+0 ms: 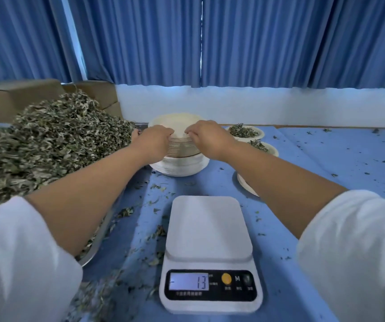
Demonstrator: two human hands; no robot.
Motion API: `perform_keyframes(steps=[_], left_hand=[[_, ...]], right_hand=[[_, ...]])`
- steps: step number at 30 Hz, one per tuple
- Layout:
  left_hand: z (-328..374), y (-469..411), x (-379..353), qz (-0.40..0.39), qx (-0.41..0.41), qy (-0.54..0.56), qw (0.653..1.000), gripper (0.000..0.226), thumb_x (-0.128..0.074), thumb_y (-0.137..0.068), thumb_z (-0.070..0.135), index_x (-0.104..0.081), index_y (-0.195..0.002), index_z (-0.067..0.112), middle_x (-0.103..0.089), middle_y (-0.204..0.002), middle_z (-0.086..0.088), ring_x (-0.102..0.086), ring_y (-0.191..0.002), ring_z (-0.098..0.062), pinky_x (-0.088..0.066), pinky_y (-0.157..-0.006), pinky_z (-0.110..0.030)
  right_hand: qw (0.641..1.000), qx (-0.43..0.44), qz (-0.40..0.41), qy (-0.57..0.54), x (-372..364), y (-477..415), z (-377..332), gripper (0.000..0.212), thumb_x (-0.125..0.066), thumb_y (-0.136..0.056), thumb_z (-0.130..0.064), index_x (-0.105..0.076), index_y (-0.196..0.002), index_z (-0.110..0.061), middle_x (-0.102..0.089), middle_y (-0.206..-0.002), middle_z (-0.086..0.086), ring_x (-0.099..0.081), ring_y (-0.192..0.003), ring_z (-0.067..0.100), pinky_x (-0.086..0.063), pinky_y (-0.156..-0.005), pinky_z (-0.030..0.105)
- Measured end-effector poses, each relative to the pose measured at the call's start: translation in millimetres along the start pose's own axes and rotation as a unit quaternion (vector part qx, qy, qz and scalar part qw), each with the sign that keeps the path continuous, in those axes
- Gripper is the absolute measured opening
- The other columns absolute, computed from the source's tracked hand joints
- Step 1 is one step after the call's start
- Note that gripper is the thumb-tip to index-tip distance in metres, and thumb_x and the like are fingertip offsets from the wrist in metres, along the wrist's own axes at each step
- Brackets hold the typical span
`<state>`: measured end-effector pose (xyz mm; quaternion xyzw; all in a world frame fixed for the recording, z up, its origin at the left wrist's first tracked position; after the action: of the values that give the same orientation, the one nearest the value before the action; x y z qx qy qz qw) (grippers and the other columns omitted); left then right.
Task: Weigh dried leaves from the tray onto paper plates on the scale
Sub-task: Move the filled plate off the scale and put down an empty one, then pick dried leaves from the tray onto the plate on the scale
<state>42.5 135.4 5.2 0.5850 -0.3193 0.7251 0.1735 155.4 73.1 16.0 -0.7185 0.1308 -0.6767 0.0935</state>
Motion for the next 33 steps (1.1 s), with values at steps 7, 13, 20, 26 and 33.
perform_keyframes(steps=[7,13,20,26,33], left_hand=[[1,-9,10,0.031,0.023,0.024,0.999,0.034,-0.040,-0.095,0.010,-0.062,-0.115,0.027,-0.058,-0.121,0.001,-0.051,-0.112,-0.022,-0.033,-0.103,-0.044],[5,-3,24,0.107,0.015,-0.013,0.994,0.032,-0.045,-0.094,0.009,-0.065,-0.109,0.030,-0.062,-0.114,0.006,-0.053,-0.111,-0.017,-0.021,-0.109,-0.043],[26,41,55,0.232,-0.086,-0.030,0.969,0.027,-0.042,-0.100,0.017,-0.066,-0.111,0.023,-0.063,-0.113,0.007,-0.052,-0.109,-0.016,-0.026,-0.090,-0.034],[57,109,55,0.152,-0.185,0.080,0.968,0.024,-0.050,-0.097,0.021,-0.068,-0.113,0.020,-0.065,-0.117,0.008,-0.053,-0.116,-0.016,-0.036,-0.101,-0.044],[57,166,16,0.084,-0.207,0.253,0.941,0.023,-0.057,-0.093,0.009,-0.070,-0.109,0.017,-0.064,-0.111,0.010,-0.048,-0.111,0.005,-0.031,-0.099,-0.005]], right_hand=[[0.998,-0.017,-0.002,-0.063,-5,-10,12,0.033,-0.037,-0.102,-0.023,-0.065,-0.119,-0.021,-0.063,-0.123,-0.001,-0.042,-0.122,0.029,-0.036,-0.104,0.044],[0.996,-0.013,0.039,-0.081,2,-11,12,0.029,-0.042,-0.100,-0.021,-0.070,-0.108,-0.019,-0.066,-0.113,0.000,-0.042,-0.119,0.028,-0.038,-0.101,0.043],[0.970,0.005,0.156,-0.187,34,30,10,0.023,-0.051,-0.098,-0.022,-0.070,-0.110,-0.017,-0.052,-0.123,0.004,-0.037,-0.123,0.022,-0.027,-0.099,0.021],[0.826,-0.214,0.271,-0.445,47,114,54,0.031,-0.056,-0.092,-0.022,-0.055,-0.122,-0.019,-0.049,-0.117,-0.004,-0.053,-0.094,-0.006,-0.047,-0.076,0.011],[0.787,-0.283,0.120,-0.535,2,174,44,0.019,-0.049,-0.092,-0.011,-0.066,-0.095,-0.002,-0.065,-0.088,0.015,-0.061,-0.073,0.022,-0.056,-0.064,0.032]])
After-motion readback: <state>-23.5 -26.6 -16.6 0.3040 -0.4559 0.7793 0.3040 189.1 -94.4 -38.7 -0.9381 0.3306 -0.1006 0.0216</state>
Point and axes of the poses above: each hand's wrist, its own y-axis away from the middle knuckle, its own x-axis out of the back of the hand, z = x × y, the point moved 7 cm from there along -y, towards the middle knuckle
